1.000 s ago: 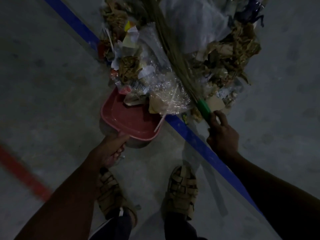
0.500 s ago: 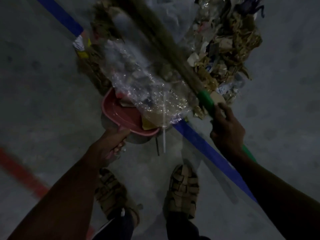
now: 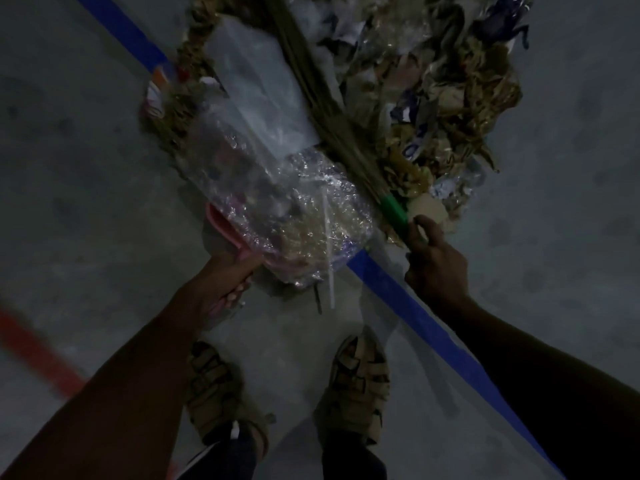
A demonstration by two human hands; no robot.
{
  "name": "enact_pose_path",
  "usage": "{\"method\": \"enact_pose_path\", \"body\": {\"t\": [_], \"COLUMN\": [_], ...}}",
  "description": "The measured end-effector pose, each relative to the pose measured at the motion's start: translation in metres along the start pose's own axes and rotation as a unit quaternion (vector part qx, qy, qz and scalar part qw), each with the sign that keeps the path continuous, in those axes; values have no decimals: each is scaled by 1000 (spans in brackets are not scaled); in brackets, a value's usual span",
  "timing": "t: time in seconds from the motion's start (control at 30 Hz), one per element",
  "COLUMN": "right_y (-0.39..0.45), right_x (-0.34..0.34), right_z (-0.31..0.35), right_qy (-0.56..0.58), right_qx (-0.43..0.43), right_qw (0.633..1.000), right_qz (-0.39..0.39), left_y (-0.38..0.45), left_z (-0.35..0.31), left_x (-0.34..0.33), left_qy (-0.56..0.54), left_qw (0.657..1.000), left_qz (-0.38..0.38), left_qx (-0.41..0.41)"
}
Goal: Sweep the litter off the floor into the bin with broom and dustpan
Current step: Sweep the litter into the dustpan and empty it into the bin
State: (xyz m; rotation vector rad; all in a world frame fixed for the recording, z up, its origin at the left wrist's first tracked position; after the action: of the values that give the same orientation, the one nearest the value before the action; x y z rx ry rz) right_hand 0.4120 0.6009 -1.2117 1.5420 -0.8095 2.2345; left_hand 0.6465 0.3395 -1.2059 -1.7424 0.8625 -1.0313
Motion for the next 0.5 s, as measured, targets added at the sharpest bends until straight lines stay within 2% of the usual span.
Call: {"method": "enact_pose_path", "body": {"t": [0.3, 0.5], "right_y": [-32, -44], "right_x": [-10, 22], "right_z": [34, 43], "right_qy": [56, 62], "right_qx": [7, -16], "right_qw": [998, 998], "right_qz": [39, 27], "left_y": [-15, -53], "left_z": [-10, -20], "left_x": [-13, -12], "left_qy": [-30, -50], "left_qw": [999, 998], "left_qz": [0, -10], "left_qx": [-33, -36]}}
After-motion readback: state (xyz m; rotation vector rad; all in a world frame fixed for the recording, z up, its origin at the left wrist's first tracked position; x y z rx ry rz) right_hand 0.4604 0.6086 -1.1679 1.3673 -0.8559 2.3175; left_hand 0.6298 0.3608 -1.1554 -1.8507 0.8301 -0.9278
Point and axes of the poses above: each hand's wrist, its own y-axis towards the middle knuckle, its own x-axis out of the back of the hand, z = x × y, the point moved 2 cm from there along y, towards the middle knuckle, and after that the axes turned 5 degrees about x, right-handed, at the moved point
